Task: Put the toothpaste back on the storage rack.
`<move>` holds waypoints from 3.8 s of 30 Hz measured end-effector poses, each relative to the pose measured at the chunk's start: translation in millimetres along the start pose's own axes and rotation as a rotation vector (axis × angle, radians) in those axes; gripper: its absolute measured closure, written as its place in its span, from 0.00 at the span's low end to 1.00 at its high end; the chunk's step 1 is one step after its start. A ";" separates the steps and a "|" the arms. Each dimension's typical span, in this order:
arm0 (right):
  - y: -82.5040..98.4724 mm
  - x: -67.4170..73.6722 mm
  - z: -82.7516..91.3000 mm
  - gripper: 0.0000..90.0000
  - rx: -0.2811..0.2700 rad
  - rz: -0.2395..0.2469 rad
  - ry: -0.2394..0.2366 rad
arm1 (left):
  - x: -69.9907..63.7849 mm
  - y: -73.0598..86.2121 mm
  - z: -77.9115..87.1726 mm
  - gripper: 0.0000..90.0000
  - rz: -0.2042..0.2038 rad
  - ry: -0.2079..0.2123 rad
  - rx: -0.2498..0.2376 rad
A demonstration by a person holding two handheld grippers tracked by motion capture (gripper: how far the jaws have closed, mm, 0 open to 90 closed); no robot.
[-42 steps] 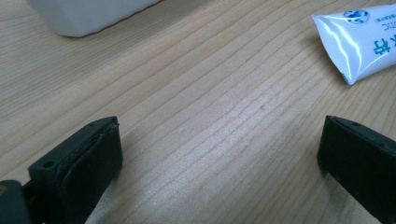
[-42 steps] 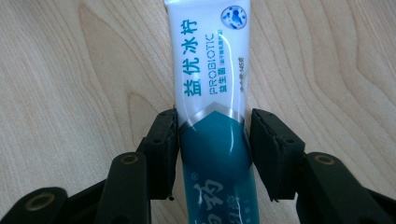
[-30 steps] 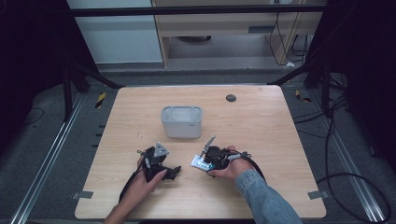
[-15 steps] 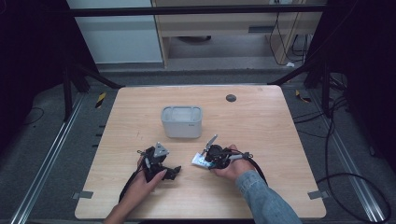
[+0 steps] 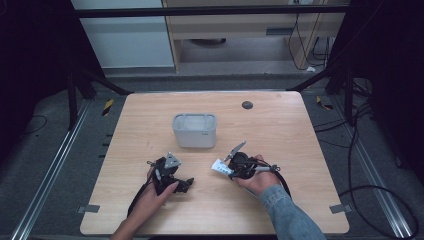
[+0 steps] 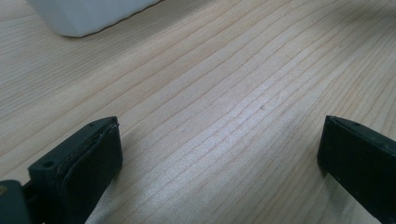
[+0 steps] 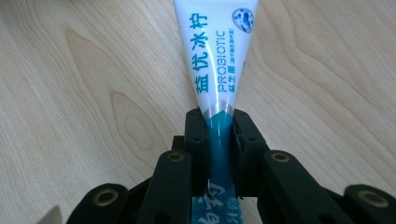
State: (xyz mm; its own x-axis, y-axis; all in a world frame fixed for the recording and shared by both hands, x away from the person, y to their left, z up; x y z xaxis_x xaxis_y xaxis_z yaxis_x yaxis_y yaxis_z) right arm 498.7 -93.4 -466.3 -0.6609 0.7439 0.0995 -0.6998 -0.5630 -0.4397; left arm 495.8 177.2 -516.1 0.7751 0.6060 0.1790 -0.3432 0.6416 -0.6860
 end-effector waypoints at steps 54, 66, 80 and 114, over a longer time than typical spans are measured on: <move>-3.1 -36.5 76.6 0.88 -0.346 -0.174 0.023 | 0.0 0.0 0.0 0.00 0.000 0.000 0.000; -10.1 -38.5 91.0 0.88 -0.450 -0.200 0.041 | 0.0 0.0 0.0 0.00 0.001 0.000 0.000; -26.0 -40.4 97.2 0.88 -0.526 -0.232 0.063 | 0.0 0.0 0.0 0.00 0.001 0.000 0.000; -100.6 -20.3 109.1 0.88 -0.676 -0.206 0.087 | 0.8 -0.9 -1.0 0.00 0.003 -0.004 0.000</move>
State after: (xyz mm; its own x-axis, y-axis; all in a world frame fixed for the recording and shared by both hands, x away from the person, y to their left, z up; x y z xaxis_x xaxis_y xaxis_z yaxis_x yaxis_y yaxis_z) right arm 552.9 -91.1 -326.7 -0.4894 0.8531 0.1808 -0.4681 -0.0821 -0.8799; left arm 497.2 176.6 -516.1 0.7721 0.6097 0.1793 -0.3456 0.6395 -0.6867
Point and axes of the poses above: each handheld gripper's, and its own axes: z roughly backward along the jaws, y roughly out of its underside, x roughly to its left, the point moved 1 cm from there along -z, roughly forward along the jaws, and after that the axes turned 13 degrees about -z, right-handed, at the moved point
